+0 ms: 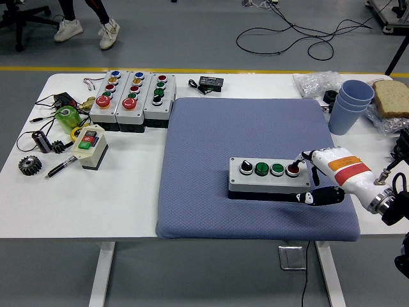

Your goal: Pick up the button,place it on the desk,press the button,press the button

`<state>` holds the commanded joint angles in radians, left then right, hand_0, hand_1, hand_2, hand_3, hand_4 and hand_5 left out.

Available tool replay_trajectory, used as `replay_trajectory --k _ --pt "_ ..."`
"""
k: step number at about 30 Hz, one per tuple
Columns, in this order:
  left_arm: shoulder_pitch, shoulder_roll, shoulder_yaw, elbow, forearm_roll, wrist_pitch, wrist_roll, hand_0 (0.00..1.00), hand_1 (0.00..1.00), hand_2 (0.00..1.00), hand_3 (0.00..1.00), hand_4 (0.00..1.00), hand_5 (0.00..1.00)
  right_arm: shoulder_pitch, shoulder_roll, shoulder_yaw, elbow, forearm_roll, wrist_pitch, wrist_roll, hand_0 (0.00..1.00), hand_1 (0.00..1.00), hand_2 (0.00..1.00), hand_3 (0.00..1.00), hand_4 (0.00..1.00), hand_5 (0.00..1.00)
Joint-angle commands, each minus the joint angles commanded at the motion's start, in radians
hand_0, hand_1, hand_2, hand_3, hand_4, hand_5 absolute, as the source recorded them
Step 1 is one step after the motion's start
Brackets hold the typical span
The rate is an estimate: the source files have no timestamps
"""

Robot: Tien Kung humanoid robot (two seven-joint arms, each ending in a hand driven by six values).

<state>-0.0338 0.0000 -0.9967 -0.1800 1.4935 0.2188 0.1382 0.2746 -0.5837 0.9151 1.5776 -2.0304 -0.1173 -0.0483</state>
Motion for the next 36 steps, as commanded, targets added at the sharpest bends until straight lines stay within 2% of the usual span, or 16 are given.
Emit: replay_trajectory --k 15,25,36 --pt "-0.004 0.0 0.004 0.0 -0.009 0.002 -0.002 0.597 0.636 0.674 0.547 0.355 0.701 -0.003 -0.001 -0.001 0.002 -0.003 0.031 -0.011 0.08 0.002 0.202 0.598 0.923 0.503" --pt "-0.003 0.0 0.0 0.0 -0.002 0.001 -0.001 0.596 0.636 0.675 0.547 0.356 0.698 0.013 0.009 0.007 0.04 0.003 -0.016 -0.006 0.08 0.002 0.202 0.6 0.923 0.505" --pt "-0.006 0.0 0.006 0.0 -0.01 0.001 -0.003 0.597 0.636 0.674 0.547 0.356 0.698 0.045 0.049 -0.046 0.013 0.0 -0.005 -0.022 0.082 0.002 0.202 0.599 0.918 0.51"
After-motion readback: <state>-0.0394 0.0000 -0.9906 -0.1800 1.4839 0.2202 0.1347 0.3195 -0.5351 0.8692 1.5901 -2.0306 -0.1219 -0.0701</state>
